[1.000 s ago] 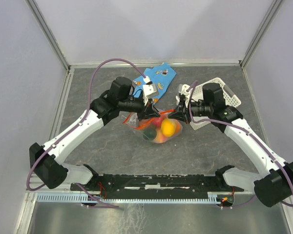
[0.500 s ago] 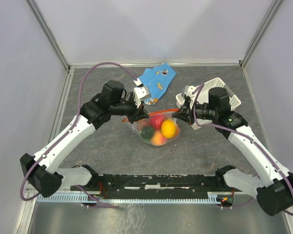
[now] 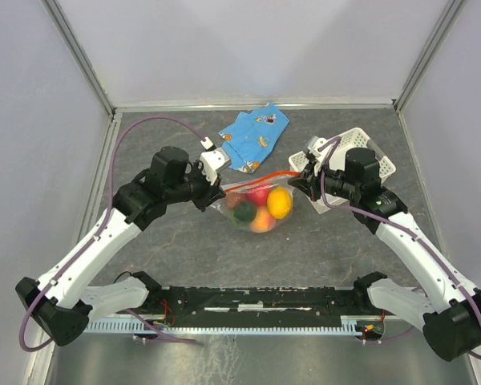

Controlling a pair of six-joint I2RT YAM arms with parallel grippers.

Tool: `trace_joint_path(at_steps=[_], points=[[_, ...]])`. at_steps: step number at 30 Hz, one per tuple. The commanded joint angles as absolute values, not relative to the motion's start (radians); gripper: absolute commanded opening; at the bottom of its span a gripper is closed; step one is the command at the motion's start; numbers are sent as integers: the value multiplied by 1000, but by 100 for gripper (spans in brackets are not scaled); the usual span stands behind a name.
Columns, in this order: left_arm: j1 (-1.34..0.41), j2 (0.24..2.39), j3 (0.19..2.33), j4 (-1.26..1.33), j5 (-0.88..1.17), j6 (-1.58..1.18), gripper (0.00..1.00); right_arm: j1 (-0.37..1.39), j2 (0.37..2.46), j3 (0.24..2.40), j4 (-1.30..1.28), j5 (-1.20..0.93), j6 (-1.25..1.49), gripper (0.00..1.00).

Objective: Place the food in the zip-top bag and seal the zipper
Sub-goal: Zip the zipper food storage bag at the center of the board, then place the zipper food storage bag at the center of the board.

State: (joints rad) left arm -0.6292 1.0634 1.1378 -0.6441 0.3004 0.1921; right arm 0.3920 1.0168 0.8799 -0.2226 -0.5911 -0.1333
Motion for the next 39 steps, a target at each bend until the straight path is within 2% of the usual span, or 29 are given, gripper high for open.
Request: trace_joint_path(at_steps=[1,12,24,31,39], points=[[-615,1020,1127,-674,160,147,3,373,1013,889,-148,-419,-117,2],[-614,970,1103,-700,-32,119,3,357,1068,893,-79,-302,-71,2],[-613,976,1100,-611,-190,120,3,357,1245,998,38,-401,-83,2],[-612,1028,1127,-551,-168,128,3,357,1347,1045,77,-461,-68,2],[-612,1003,1017,-528,143,-24,8,359,1230,882,-11,-475,-5,2]])
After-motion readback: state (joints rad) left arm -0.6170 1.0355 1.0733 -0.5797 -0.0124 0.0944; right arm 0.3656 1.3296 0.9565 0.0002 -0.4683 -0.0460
